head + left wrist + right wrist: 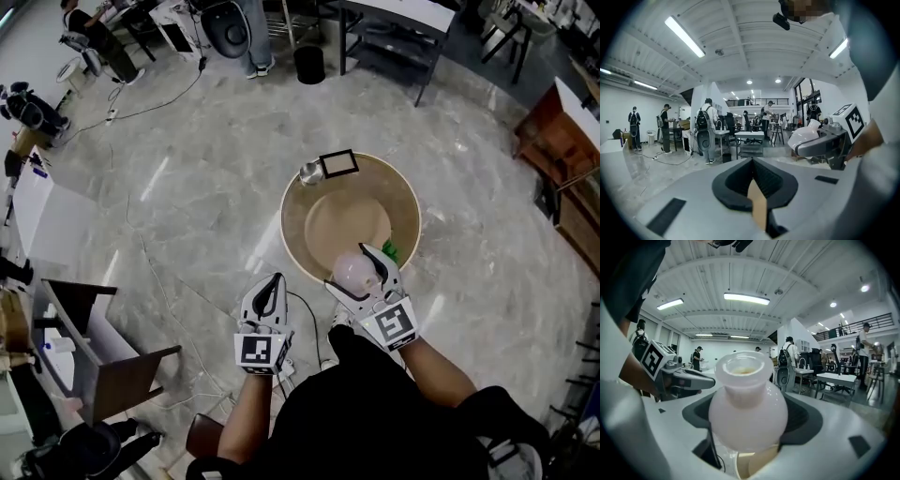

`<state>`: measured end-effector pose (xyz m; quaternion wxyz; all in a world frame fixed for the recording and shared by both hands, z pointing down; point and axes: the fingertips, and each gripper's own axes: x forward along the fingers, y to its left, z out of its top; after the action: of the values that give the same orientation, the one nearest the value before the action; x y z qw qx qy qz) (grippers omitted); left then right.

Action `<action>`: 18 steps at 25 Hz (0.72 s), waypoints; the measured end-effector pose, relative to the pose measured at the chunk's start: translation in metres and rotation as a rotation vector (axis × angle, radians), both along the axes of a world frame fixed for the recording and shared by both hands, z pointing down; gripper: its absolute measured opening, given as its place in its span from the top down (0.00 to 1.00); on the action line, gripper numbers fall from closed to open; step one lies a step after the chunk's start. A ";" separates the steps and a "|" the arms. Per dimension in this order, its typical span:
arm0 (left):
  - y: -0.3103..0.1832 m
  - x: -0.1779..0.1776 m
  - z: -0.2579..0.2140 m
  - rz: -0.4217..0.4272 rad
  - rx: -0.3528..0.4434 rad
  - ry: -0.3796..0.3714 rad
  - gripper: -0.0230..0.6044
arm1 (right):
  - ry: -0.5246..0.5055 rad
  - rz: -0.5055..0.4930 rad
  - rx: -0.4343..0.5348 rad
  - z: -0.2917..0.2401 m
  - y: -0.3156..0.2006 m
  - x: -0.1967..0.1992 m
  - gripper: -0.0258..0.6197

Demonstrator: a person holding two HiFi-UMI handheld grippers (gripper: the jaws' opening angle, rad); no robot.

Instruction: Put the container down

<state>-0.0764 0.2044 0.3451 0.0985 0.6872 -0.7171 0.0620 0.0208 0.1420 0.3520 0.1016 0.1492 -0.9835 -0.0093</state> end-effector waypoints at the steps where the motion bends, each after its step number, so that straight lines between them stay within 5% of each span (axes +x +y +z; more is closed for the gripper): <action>1: -0.009 -0.003 0.004 0.008 -0.017 -0.011 0.97 | -0.001 0.003 -0.007 0.001 -0.007 -0.002 0.34; 18: -0.116 -0.036 0.061 0.101 -0.112 -0.019 0.97 | 0.040 0.097 -0.090 0.076 -0.103 -0.029 0.34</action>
<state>-0.1121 0.0881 0.4057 0.1268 0.7154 -0.6777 0.1136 -0.0082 0.0394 0.4277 0.1283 0.1917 -0.9723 0.0368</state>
